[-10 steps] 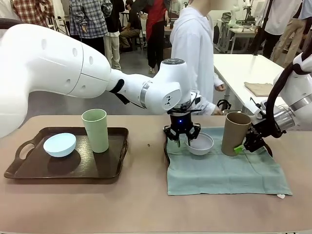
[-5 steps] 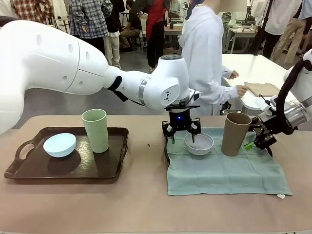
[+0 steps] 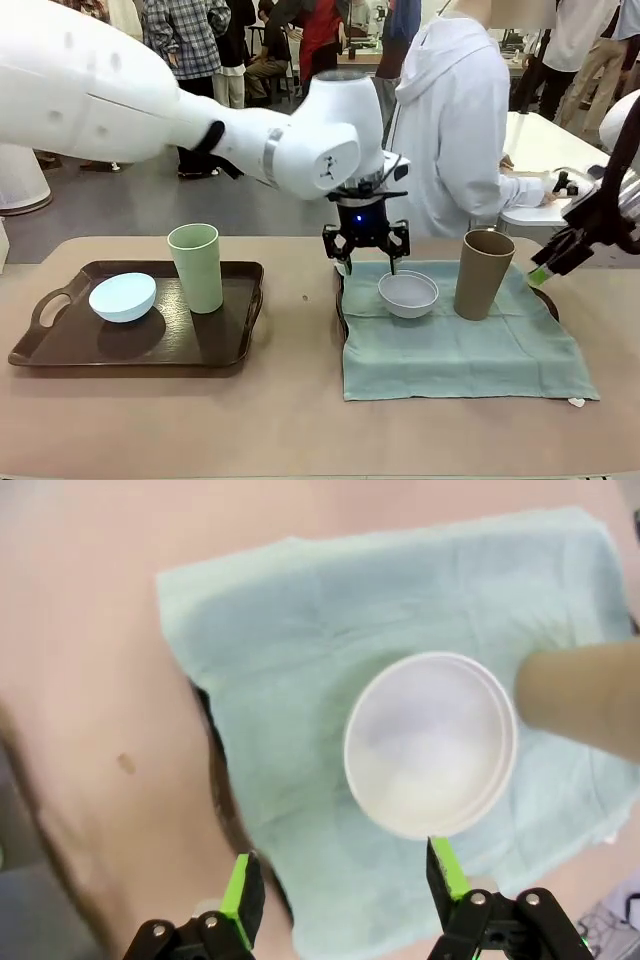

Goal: Set up a tray with a mat and arrange the tableware.
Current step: Place the Picnic Bowl and Reusable plastic cup back onto the Handle tray in front of the human's position.

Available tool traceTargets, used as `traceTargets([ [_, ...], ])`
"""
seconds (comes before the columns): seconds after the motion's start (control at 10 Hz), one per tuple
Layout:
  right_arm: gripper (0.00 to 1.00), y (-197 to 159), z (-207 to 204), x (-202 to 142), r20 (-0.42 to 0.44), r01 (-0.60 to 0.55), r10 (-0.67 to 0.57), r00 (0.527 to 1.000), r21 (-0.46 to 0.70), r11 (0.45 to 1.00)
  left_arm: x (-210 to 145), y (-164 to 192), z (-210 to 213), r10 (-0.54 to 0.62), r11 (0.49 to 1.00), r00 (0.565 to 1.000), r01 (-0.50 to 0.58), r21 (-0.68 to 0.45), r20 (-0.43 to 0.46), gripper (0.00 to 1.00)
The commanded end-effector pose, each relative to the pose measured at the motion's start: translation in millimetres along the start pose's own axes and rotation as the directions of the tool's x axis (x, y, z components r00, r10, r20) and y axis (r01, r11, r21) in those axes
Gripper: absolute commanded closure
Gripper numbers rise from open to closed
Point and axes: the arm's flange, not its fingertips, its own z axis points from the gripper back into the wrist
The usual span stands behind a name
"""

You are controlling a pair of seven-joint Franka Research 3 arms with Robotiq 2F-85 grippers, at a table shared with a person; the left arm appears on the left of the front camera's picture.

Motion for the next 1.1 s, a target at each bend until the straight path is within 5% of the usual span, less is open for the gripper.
traceTargets([
  [0.0, 0.0, 32, 13, 17, -0.172, 0.172, -0.179, 0.969, -0.053, 0.984, -35, 17, 35, -0.058, 0.998, 0.997, 0.057, 0.04, 0.044, 0.15],
  [0.2, 0.0, 58, 26, 39, -0.268, 0.287, -0.32, 0.909, -0.153, 0.946, -54, 20, 69, -0.067, 0.995, 0.995, 0.062, 0.074, 0.074, 0.15],
  [0.5, 0.0, 110, 64, 84, -0.255, 0.351, -0.44, 0.861, -0.329, 0.877, -64, 27, 106, -0.047, 0.989, 0.994, 0.033, 0.142, 0.096, 0.15],
  [0.8, 0.0, 159, 96, 106, -0.183, 0.369, -0.489, 0.853, -0.451, 0.813, -68, 36, 131, -0.006, 0.985, 0.997, -0.007, 0.17, 0.076, 0.15],
  [1.0, 0.0, 148, 97, 107, -0.183, 0.359, -0.46, 0.869, -0.407, 0.84, -72, 43, 148, 0.06, 0.983, 0.992, -0.079, 0.165, 0.115, 0.15],
])
